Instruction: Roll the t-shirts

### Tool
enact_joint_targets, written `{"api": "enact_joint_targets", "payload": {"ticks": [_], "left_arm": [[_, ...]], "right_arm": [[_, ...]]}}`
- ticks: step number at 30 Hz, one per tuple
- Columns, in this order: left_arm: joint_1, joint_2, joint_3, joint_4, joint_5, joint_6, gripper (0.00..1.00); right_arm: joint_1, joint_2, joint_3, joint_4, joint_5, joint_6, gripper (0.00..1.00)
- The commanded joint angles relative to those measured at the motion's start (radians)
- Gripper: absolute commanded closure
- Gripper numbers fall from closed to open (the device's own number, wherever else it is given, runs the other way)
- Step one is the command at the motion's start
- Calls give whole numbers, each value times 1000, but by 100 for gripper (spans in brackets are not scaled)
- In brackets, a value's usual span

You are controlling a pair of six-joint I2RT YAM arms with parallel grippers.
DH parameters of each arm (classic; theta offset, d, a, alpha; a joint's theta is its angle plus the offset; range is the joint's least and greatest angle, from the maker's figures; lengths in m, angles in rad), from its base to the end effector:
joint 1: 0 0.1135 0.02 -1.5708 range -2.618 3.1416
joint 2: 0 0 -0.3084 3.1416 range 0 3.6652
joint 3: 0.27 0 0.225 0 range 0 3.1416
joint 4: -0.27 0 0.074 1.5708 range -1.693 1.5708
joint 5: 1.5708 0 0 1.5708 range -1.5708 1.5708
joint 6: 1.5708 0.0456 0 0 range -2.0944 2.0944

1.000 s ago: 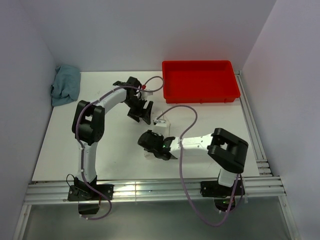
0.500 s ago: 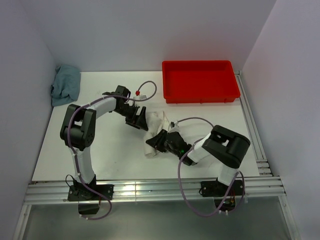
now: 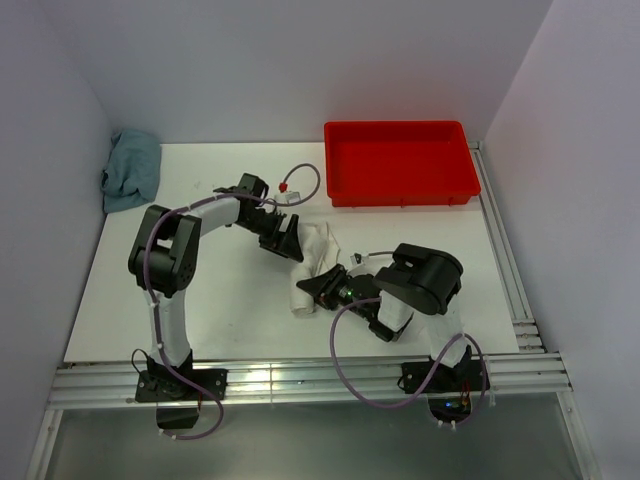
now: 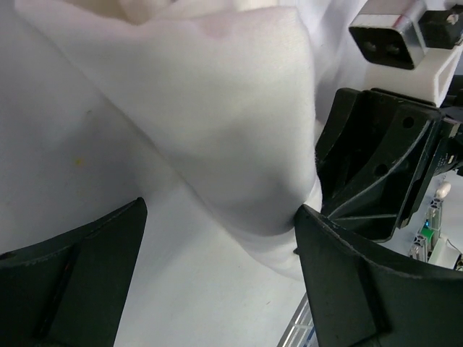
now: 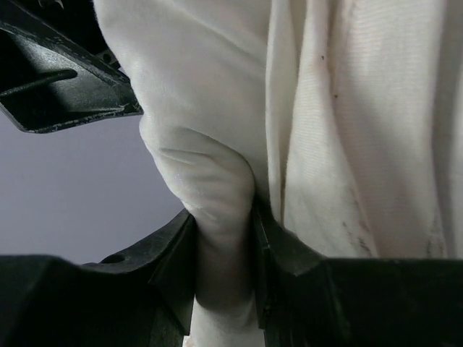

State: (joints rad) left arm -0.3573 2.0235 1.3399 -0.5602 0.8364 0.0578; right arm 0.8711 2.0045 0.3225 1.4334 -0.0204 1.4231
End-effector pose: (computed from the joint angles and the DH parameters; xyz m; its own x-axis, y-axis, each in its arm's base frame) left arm 0.3578 -0.1697 0.2014 -0.8593 0.3621 -0.3613 0.5082 0.5244 -0.6832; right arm 0.1932 0.2309 0.1418 -0.7925 0.5942 -0.1377 0.0423 0.2787 0.9594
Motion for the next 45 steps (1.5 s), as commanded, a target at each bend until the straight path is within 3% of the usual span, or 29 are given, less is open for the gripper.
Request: {"api": "enact_joint_targets", "payload": {"ticks": [1,10,13,15,16,19,20,22,28,33,36,37,40,45], "left_arm": [[-32,40,41,36,-28,1,12],[-94,106,137,25,-163,-85,18],[-100,124,165,13,-244,-99,29],[-100,132,188,5,-307,-108,42],[-101,133,194,5,-324,-114,56],[-101,135,214,-6,-410,-137,77],[-101,132,219,-7,-428,-145,89],[-100,130,223,-10,-528,-176,100],[-97,145,240,-55,-641,-190,100],[-97,161,254,-105,-687,-185,100],[-98,169,266,-127,-711,-179,100],[-98,175,272,-142,-720,-179,100],[-100,194,300,-187,-750,-171,100],[-112,225,360,-247,-803,-162,100]], "right_arm": [[12,43,-45,-109,-96,31,65],[11,30,-43,-218,-92,28,65],[12,27,-51,-226,-85,31,65],[11,23,-57,-235,-84,33,65],[12,20,-57,-258,-82,30,65],[12,4,-60,-309,-69,23,64],[12,-1,-69,-314,-58,23,63],[12,-16,-80,-332,-49,27,63],[17,-52,-95,-387,-35,11,62],[40,-150,-106,-499,8,-24,51],[77,-294,-51,-771,92,-75,43],[104,-332,-25,-962,156,-101,41],[155,-479,105,-1321,273,-136,32],[230,-608,305,-1694,468,-153,27]]}}
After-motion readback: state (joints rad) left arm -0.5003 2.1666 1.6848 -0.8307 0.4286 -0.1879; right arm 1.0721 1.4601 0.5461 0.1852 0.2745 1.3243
